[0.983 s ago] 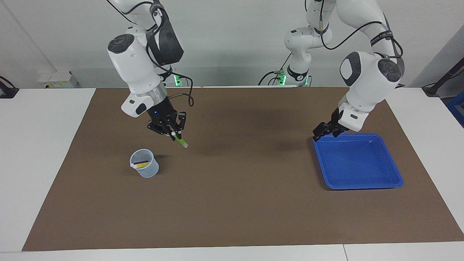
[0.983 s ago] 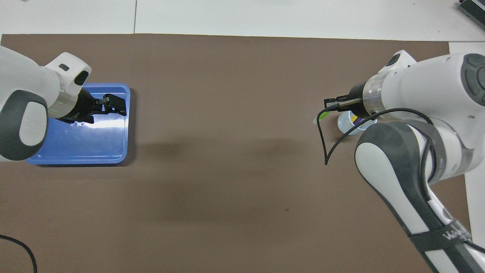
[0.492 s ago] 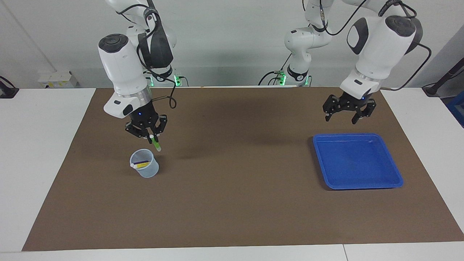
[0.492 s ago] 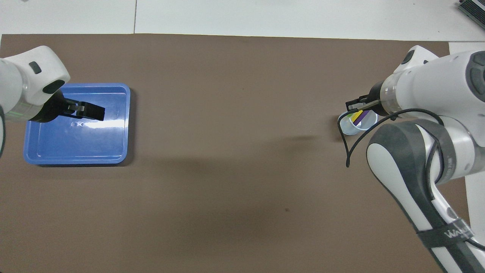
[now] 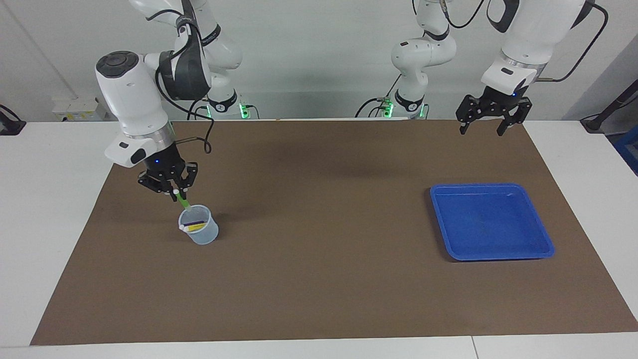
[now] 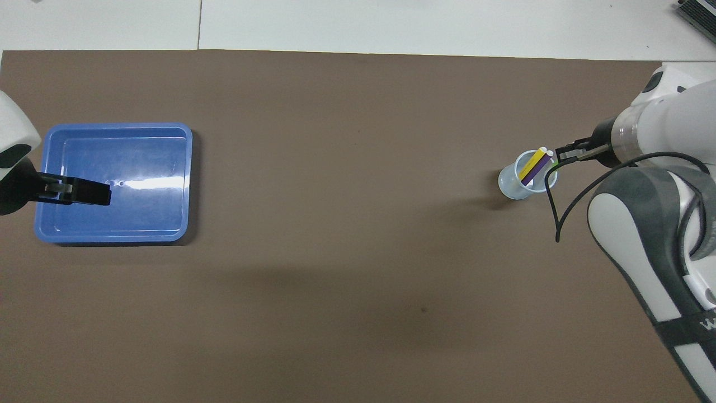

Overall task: Transfer and insert pens with both arms
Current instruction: 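Insert the green pen into the white cup with the right gripper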

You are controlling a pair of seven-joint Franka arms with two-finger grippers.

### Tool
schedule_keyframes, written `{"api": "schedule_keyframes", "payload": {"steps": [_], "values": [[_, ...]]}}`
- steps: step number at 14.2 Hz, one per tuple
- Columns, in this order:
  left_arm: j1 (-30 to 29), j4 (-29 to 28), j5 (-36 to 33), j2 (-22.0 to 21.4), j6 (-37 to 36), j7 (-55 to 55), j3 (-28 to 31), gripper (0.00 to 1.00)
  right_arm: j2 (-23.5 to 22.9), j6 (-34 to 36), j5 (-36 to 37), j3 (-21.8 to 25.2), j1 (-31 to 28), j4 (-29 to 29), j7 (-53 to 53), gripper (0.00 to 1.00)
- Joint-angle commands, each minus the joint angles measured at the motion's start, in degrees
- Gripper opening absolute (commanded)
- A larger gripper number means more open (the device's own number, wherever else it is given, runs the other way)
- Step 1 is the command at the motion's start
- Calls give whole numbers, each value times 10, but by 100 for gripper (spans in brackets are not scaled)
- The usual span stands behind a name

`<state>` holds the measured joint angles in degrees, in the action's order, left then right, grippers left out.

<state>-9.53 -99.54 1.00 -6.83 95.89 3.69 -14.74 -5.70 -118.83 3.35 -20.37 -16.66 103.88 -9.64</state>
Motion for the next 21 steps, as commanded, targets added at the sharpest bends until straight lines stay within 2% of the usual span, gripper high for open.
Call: {"api": "schedule_keyframes", "payload": {"steps": [1, 6, 14, 19, 20, 21], "values": [[-1, -7, -11, -5, 0, 4, -3, 100, 10, -4, 7, -7, -15, 20, -6, 0], [-1, 21, -11, -8, -6, 4, -2, 100, 10, -17, 7, -8, -19, 35, -4, 0], [-1, 15, -11, -17, -8, 4, -3, 100, -4, -83, 6, -10, -18, 52, 4, 0], [-1, 15, -11, -17, -8, 4, -3, 100, -15, -97, 4, -10, -12, 53, 37, 0], [-1, 15, -11, -17, -8, 4, -3, 100, -18, -107, 4, -10, -12, 53, 36, 20], [-1, 15, -11, -17, -8, 4, -3, 100, -22, -112, 4, -10, -12, 53, 36, 67]]}}
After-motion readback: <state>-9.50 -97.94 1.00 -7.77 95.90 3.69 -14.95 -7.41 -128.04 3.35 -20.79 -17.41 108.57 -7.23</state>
